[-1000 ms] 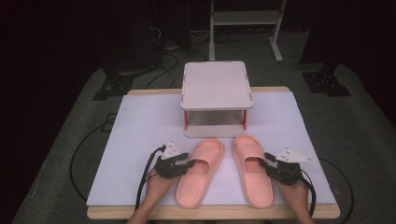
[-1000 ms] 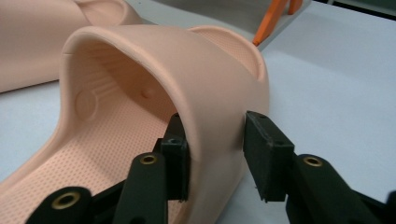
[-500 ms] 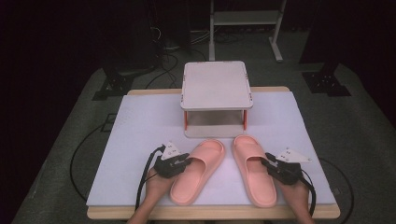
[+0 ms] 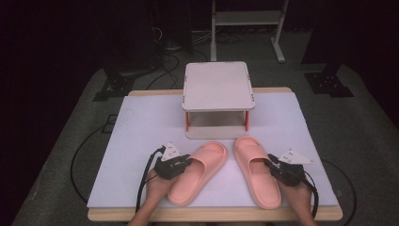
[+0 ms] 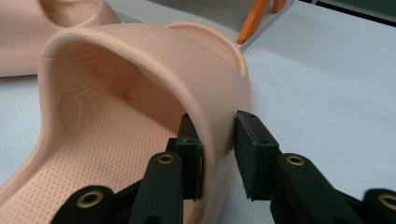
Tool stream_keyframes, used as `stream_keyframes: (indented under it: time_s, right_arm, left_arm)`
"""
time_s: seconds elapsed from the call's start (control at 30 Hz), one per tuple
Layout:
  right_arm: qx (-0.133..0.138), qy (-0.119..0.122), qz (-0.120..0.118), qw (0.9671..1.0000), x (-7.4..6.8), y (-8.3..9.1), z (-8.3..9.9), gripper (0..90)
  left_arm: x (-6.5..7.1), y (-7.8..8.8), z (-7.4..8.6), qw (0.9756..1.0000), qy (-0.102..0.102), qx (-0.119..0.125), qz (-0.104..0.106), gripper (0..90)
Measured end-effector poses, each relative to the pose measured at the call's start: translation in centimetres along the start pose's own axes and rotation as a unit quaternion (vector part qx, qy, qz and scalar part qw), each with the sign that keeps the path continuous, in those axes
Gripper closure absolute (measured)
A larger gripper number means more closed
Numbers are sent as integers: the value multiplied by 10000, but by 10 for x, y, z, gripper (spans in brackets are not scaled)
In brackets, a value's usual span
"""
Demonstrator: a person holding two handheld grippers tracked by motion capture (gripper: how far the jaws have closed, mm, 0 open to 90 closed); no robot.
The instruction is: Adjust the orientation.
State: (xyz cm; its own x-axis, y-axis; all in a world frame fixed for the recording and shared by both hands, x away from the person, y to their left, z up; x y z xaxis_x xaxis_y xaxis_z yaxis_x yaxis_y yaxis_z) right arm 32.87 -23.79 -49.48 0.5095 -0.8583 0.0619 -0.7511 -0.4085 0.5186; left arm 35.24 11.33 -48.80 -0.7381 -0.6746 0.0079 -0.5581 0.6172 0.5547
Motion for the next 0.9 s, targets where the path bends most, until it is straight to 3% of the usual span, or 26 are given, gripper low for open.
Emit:
stream_keyframes:
  time_s: [0.9]
  right_arm:
    - [-136, -129, 83, 9998, 11, 6, 2, 828]
  left_arm:
    - [-19, 13, 6, 9995, 186, -92, -236, 836]
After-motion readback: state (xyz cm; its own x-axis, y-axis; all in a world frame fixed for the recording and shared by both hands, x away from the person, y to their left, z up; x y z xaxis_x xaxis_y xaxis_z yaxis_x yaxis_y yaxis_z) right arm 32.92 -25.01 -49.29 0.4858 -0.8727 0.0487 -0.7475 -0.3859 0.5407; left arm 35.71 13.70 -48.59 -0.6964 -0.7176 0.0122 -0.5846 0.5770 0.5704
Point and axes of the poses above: each handheld gripper's, and its own axes: y roughly backward along the jaws, z roughly out of its underside, x roughly to its right, the point moved 5 cm from there along -y, roughly forward along the jaws
